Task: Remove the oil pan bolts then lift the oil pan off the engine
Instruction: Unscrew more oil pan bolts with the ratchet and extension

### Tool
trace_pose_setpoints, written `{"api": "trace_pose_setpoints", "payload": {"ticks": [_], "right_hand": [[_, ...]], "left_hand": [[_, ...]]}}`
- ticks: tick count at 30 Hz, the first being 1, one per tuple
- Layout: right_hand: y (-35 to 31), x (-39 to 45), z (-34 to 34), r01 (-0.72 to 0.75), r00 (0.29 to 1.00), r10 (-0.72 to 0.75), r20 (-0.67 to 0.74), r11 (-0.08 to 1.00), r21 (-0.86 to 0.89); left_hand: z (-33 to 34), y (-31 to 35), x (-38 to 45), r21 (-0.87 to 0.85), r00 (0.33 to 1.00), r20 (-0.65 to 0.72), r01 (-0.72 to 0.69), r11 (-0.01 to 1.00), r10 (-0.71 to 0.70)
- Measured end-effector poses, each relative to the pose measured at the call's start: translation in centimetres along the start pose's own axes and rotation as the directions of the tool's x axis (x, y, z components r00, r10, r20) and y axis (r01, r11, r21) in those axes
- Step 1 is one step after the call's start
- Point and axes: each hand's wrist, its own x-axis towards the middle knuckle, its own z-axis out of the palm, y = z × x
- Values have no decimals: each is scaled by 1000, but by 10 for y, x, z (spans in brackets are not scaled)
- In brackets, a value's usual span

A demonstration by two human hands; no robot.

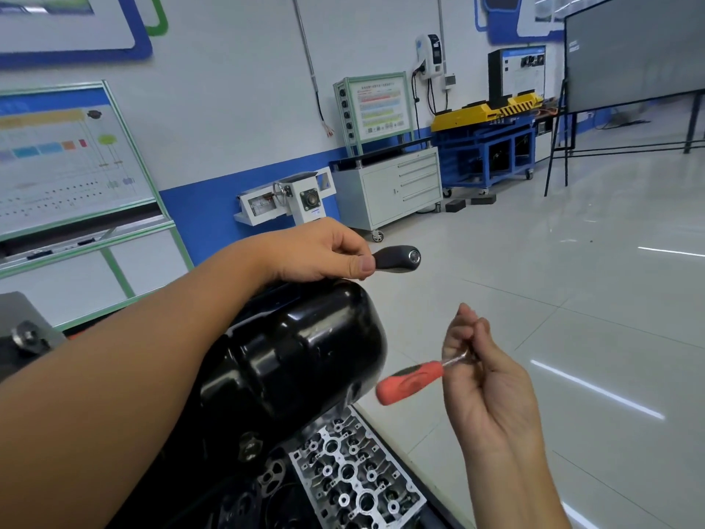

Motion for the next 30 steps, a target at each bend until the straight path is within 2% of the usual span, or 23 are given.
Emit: {"api": "trace_pose_setpoints", "payload": {"ticks": [3,6,8,10,13,17,22,24,26,30], "right_hand": [[-5,4,-11,-105,994,111,-21,975,196],[0,13,-36,-138,972,177,-155,962,235],[6,21,-66,-153,934,205,-291,969,192],[10,27,-93,-231,869,233,-436,971,58],[17,29,-113,-440,797,327,-508,890,-117],[23,27,-99,-504,820,320,-475,796,-336],[13,24,-53,-453,890,404,-211,833,-317],[8,20,-33,-428,898,422,-125,770,-473],[2,17,-12,-380,905,412,-108,666,-642],[-14,14,47,-229,960,259,-103,521,-823]], "left_hand": [[0,-2,1,0,1000,6,-3,1000,3],[-2,-4,2,5,1000,-5,3,1000,-3],[-2,-5,2,9,1000,-9,3,1000,-2],[-2,-6,2,7,1000,-12,8,1000,-7],[-2,-5,1,12,1000,-19,15,1000,-15],[-1,-3,0,30,999,-42,28,999,-27],[0,-2,0,57,997,-63,38,998,-34],[0,-2,2,63,998,-45,40,997,-37],[-1,-3,3,71,999,-30,37,997,-35],[-3,-5,3,101,998,-27,53,993,-51]]}}
